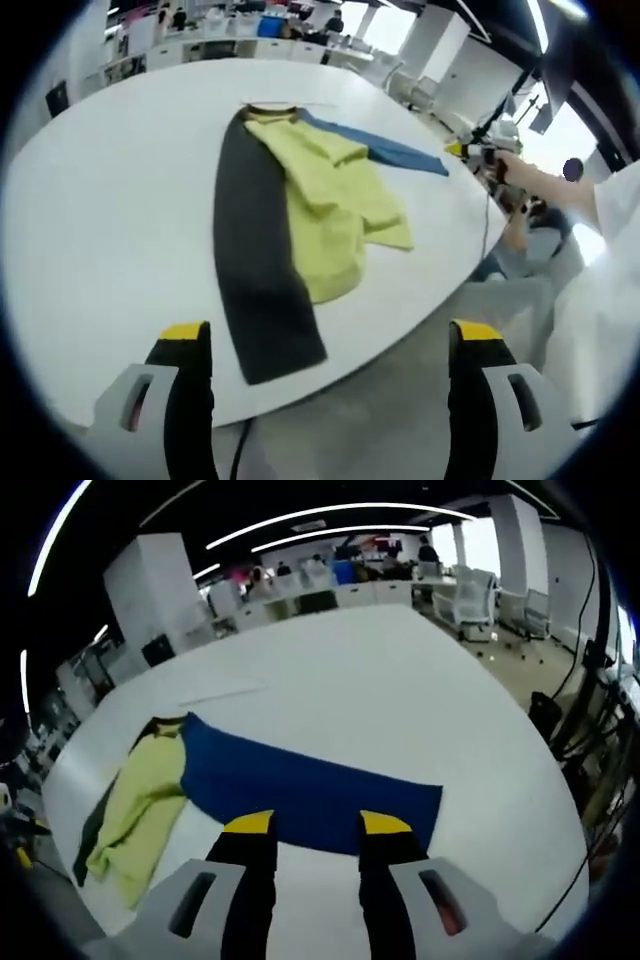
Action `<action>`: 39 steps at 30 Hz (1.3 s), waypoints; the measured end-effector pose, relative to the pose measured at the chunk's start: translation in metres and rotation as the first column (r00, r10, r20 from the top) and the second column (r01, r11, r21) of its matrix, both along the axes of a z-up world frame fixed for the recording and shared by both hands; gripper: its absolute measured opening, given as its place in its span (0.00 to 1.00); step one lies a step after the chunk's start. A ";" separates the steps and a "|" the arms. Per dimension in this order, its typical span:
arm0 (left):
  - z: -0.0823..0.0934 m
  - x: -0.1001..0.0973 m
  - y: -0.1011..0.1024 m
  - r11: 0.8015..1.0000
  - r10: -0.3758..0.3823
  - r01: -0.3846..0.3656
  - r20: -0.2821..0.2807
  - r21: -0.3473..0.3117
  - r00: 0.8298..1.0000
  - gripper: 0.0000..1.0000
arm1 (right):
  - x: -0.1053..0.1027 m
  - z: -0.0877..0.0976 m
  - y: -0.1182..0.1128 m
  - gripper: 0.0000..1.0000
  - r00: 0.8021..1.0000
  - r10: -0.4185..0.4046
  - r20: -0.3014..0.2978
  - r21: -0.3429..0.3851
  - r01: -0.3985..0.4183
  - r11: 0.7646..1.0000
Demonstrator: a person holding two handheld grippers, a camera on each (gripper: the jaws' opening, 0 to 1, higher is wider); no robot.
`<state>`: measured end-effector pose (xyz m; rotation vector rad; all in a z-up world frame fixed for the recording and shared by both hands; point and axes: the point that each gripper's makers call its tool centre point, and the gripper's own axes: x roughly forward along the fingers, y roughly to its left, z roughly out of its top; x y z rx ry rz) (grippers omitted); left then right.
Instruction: Fold the garment on the visible template until the final outline fits inside the template.
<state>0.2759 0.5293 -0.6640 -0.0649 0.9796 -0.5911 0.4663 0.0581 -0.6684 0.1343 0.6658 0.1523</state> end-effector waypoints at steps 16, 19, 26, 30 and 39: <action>0.012 0.004 0.012 1.000 0.013 -0.012 0.050 -0.015 0.999 0.95 | -0.048 0.038 0.075 0.51 0.992 0.122 0.038 0.044 -0.124 0.991; 0.014 0.003 0.012 1.000 0.010 -0.009 0.056 -0.019 0.998 0.95 | -0.055 0.045 0.085 0.55 0.989 0.138 0.048 0.041 -0.140 0.989; 0.018 -0.001 0.014 1.000 -0.001 0.003 0.070 -0.026 0.998 0.95 | -0.073 0.057 0.108 0.60 0.985 0.157 0.069 0.056 -0.161 0.985; 0.018 -0.005 0.018 1.000 -0.005 0.007 0.074 -0.021 0.997 0.95 | -0.086 0.064 0.123 0.63 0.982 0.172 0.083 0.063 -0.178 0.982; 0.020 -0.010 0.024 1.000 -0.030 0.030 0.086 -0.003 0.996 0.95 | -0.114 0.073 0.146 0.73 0.979 0.180 0.091 0.137 -0.192 0.972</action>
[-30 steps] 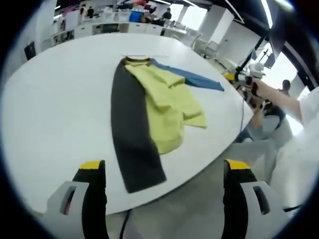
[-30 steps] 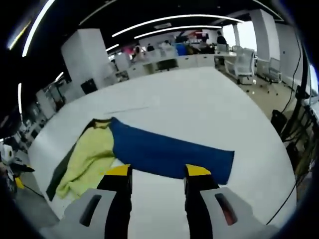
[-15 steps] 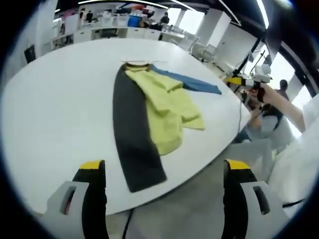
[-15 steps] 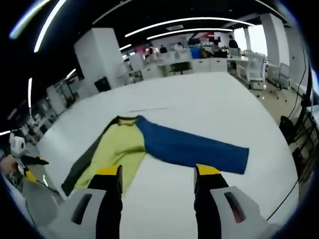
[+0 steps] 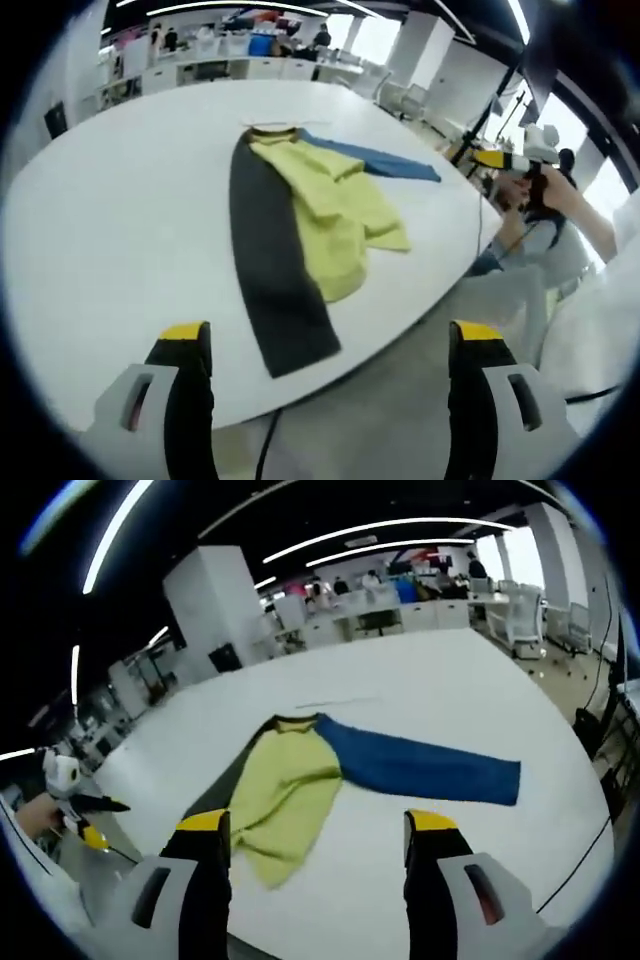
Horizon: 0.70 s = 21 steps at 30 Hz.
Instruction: Fold the garment on the visible template until the final outline fits inside the template.
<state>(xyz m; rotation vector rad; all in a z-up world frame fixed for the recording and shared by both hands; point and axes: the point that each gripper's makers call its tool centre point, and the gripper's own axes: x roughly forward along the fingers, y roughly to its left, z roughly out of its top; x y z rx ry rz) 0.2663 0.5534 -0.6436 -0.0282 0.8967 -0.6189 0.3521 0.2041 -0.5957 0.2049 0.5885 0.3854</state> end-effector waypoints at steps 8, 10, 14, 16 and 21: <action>0.004 -0.004 0.012 1.000 0.016 -0.017 0.008 0.002 1.000 0.95 | -0.028 0.002 0.018 0.82 0.999 0.041 -0.006 -0.034 -0.042 0.999; 0.005 -0.005 0.016 1.000 0.020 -0.020 0.010 0.004 1.000 0.95 | -0.035 0.004 0.023 0.85 0.998 0.059 -0.005 -0.044 -0.059 0.997; 0.007 -0.005 0.019 1.000 0.029 -0.029 0.014 0.003 0.999 0.95 | -0.050 0.005 0.033 0.91 0.994 0.109 -0.006 -0.078 -0.109 0.991; 0.008 -0.006 0.020 1.000 0.030 -0.030 0.015 0.002 0.999 0.96 | -0.056 0.006 0.038 0.94 0.992 0.130 -0.006 -0.076 -0.130 0.989; 0.012 -0.010 0.021 1.000 0.026 -0.026 0.020 0.000 0.999 0.97 | -0.067 0.012 0.041 1.00 0.989 0.149 0.014 -0.050 -0.148 0.988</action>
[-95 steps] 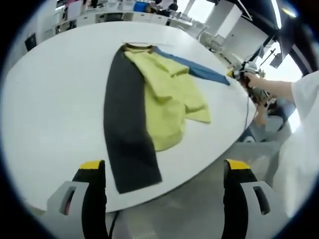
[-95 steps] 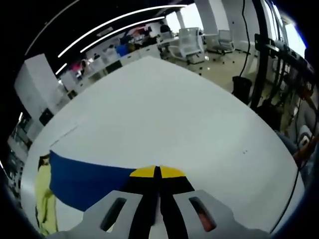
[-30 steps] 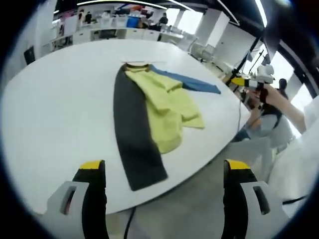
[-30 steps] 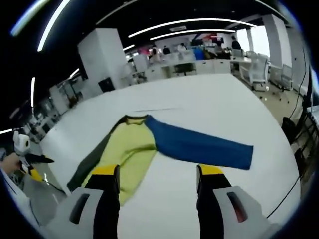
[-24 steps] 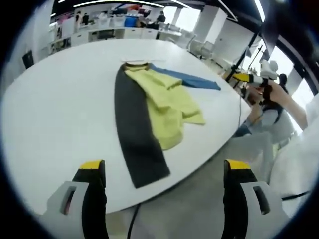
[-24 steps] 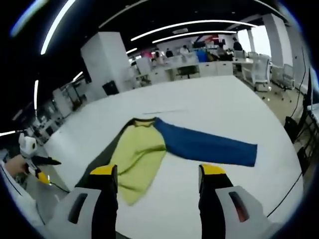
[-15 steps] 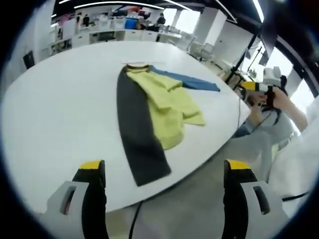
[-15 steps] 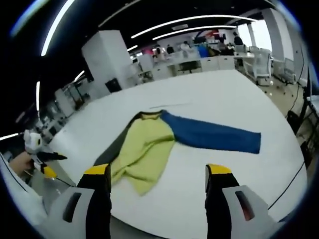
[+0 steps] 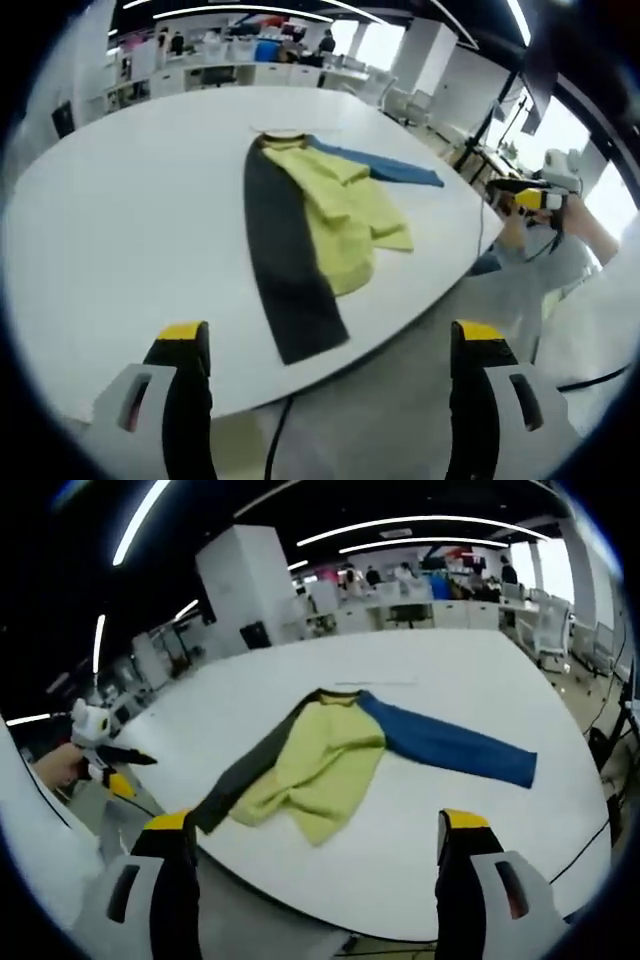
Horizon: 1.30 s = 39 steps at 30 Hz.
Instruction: Fold the garment on the visible template until the final outline fits inside the template.
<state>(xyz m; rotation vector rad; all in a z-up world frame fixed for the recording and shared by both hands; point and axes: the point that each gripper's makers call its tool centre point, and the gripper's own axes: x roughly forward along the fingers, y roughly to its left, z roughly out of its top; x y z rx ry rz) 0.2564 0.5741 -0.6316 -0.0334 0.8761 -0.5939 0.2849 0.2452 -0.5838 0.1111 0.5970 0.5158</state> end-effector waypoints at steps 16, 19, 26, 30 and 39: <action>0.003 -0.010 0.007 1.000 0.016 -0.016 0.004 0.001 1.000 1.00 | -0.006 0.003 -0.004 1.00 1.000 -0.015 0.013 -0.001 0.015 1.000; 0.002 -0.011 0.007 1.000 0.018 -0.018 0.003 -0.002 1.000 1.00 | -0.008 0.002 -0.001 1.00 1.000 -0.003 0.010 -0.008 0.003 1.000; -0.003 -0.013 0.008 1.000 0.017 -0.017 -0.009 -0.003 1.000 1.00 | -0.011 0.000 -0.001 1.00 1.000 -0.006 -0.002 -0.007 0.006 1.000; -0.007 -0.013 0.008 1.000 0.016 -0.016 -0.020 -0.008 1.000 0.99 | -0.013 0.000 -0.001 1.00 1.000 -0.004 -0.005 -0.012 0.004 1.000; -0.014 -0.009 0.011 1.000 0.006 -0.006 -0.034 -0.003 0.999 0.98 | -0.013 0.001 -0.001 1.00 1.000 -0.014 -0.007 -0.014 0.013 1.000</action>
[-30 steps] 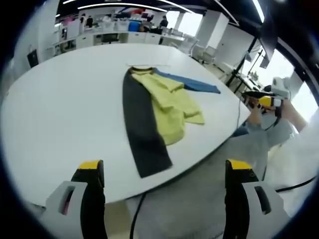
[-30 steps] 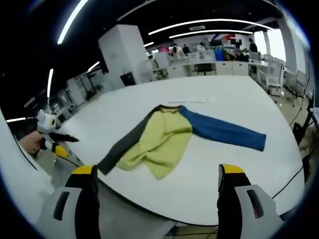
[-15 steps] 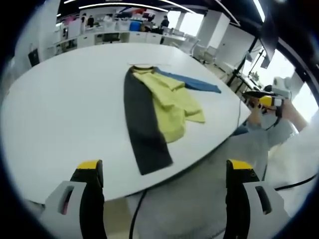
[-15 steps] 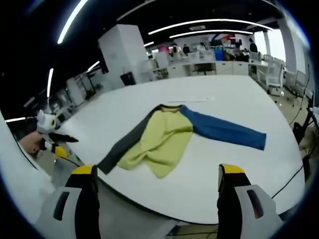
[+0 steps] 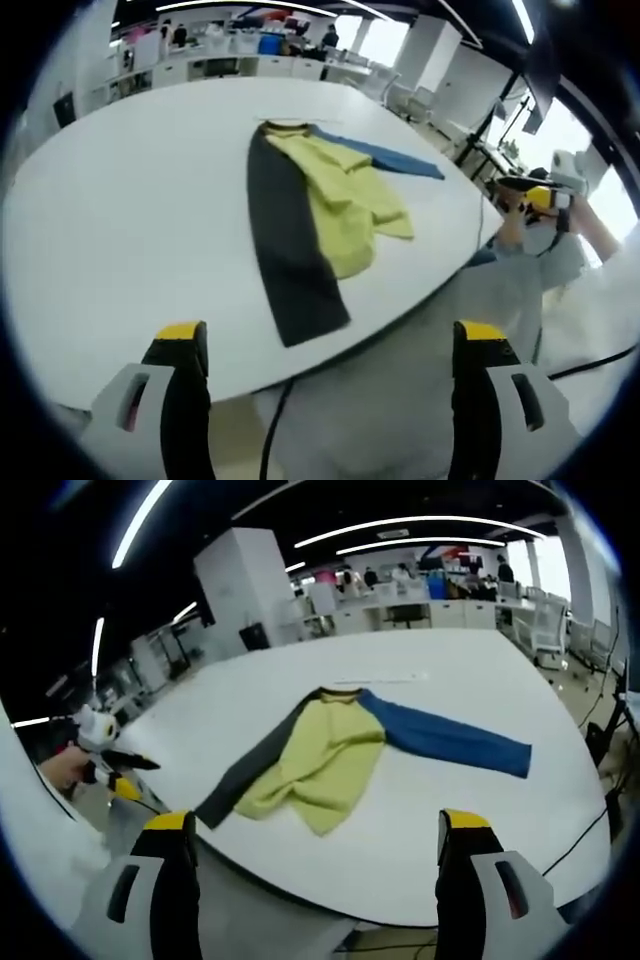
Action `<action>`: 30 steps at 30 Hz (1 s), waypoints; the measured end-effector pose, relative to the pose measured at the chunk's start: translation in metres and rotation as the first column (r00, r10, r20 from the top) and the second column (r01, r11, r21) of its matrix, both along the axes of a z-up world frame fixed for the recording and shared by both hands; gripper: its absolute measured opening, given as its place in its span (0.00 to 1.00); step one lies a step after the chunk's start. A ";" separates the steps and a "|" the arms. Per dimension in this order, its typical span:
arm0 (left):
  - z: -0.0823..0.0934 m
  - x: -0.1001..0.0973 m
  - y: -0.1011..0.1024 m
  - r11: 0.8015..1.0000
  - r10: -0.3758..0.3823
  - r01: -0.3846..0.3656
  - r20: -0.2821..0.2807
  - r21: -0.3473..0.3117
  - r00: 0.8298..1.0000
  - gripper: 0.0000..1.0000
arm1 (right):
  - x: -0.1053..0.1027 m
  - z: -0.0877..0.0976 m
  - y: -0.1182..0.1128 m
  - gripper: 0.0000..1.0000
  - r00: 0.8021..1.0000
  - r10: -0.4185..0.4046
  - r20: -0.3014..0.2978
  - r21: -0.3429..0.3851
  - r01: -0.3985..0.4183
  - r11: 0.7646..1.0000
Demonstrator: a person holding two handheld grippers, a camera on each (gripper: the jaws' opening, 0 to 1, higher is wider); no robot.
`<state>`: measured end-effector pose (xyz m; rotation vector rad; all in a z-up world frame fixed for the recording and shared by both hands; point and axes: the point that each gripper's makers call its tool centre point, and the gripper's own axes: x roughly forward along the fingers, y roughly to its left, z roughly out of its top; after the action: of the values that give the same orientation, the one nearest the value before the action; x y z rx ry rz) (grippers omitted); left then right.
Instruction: Fold the garment on the visible template until the final outline fits inside the template.
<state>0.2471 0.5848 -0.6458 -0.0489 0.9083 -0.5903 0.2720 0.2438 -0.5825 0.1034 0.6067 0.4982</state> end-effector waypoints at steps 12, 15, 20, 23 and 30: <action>-0.026 0.010 0.000 1.000 -0.022 0.023 -0.030 0.019 0.999 0.82 | -0.001 -0.006 0.001 1.00 1.000 -0.003 -0.016 -0.006 0.003 1.000; -0.032 0.009 0.001 0.999 -0.027 0.028 -0.045 0.019 0.999 0.78 | -0.001 -0.006 0.001 1.00 1.000 0.001 -0.015 -0.010 -0.001 1.000; -0.044 0.008 0.002 1.000 -0.018 0.020 -0.078 0.024 0.997 0.75 | 0.000 -0.007 0.000 1.00 1.000 -0.006 -0.015 -0.012 0.006 1.000; -0.051 0.009 0.002 1.000 -0.012 0.014 -0.089 0.024 0.996 0.71 | 0.001 -0.007 -0.001 1.00 1.000 -0.010 -0.017 -0.011 0.010 1.000; -0.067 0.011 0.001 1.000 0.023 -0.022 -0.127 0.007 0.992 0.59 | 0.000 -0.011 -0.002 1.00 0.999 -0.018 -0.029 -0.013 0.018 1.000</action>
<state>0.2582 0.5863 -0.7131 -0.0923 1.0314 -0.5680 0.2718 0.2414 -0.5940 0.1040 0.6364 0.4758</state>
